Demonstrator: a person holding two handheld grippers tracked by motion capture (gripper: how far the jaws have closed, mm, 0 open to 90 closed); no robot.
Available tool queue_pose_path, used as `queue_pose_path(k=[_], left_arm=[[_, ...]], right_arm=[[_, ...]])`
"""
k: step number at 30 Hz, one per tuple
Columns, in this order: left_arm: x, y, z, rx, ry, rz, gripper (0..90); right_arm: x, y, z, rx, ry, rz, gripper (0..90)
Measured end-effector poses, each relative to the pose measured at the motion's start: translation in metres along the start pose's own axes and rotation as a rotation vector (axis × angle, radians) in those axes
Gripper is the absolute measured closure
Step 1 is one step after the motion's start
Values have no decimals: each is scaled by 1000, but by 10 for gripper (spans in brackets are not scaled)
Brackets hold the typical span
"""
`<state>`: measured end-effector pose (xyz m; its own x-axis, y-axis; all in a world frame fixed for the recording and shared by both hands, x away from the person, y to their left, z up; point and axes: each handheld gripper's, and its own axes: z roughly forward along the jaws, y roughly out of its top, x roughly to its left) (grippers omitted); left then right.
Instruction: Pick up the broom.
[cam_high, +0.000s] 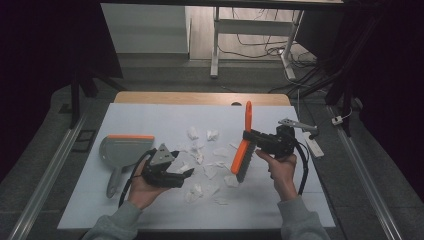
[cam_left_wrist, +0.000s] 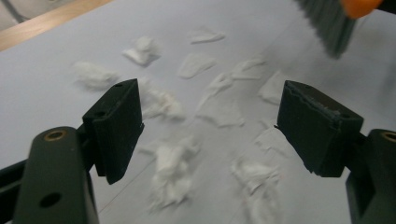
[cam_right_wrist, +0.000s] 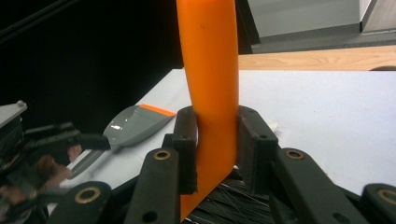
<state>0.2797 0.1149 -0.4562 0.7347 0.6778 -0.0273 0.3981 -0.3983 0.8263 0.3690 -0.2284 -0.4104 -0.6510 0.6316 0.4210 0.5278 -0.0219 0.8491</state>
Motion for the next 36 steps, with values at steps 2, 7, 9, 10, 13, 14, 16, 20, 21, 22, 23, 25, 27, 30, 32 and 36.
queue_pose_path(k=[2, 7, 9, 10, 13, 14, 16, 20, 21, 22, 23, 25, 27, 30, 32, 36], left_arm=[[-7, 5, 6, -1, -26, 12, 232], [-22, 14, 19, -3, -67, 42, 232], [-27, 18, 25, -7, -80, 47, 232], [-30, 19, 28, -8, -87, 51, 233], [-36, 22, 37, -4, -103, 61, 233], [-38, 22, 41, -2, -106, 61, 233], [-39, 23, 46, -1, -117, 59, 236], [-41, 24, 55, -4, -125, 49, 243], [-42, 24, 57, -6, -124, 47, 244], [-43, 24, 58, -9, -123, 45, 246], [-43, 25, 60, -14, -121, 41, 248], [-44, 25, 63, -23, -115, 35, 253], [-46, 25, 66, -33, -102, 31, 269], [-46, 25, 71, -51, -89, 26, 339], [-47, 24, 75, -60, -75, 20, 377], [-47, 22, 80, -74, -48, 17, 461]], right_arm=[[2, -1, 3, -11, 3, 4, 710], [5, -3, 7, -23, -3, 11, 709], [5, -4, 9, -28, -6, 18, 709], [6, -6, 10, -38, -15, 21, 710], [7, -7, 12, -43, -14, 25, 709], [8, -8, 13, -47, -16, 28, 709], [9, -10, 15, -51, -20, 29, 709], [11, -15, 20, -68, -27, 43, 709], [12, -16, 21, -76, -28, 49, 709], [12, -17, 22, -80, -29, 56, 709], [13, -19, 23, -84, -25, 65, 709], [15, -21, 25, -96, -23, 83, 709], [16, -24, 27, -109, -22, 101, 709], [17, -27, 30, -116, -15, 116, 709], [18, -29, 31, -123, -14, 127, 709], [20, -32, 33, -131, -4, 154, 709]])
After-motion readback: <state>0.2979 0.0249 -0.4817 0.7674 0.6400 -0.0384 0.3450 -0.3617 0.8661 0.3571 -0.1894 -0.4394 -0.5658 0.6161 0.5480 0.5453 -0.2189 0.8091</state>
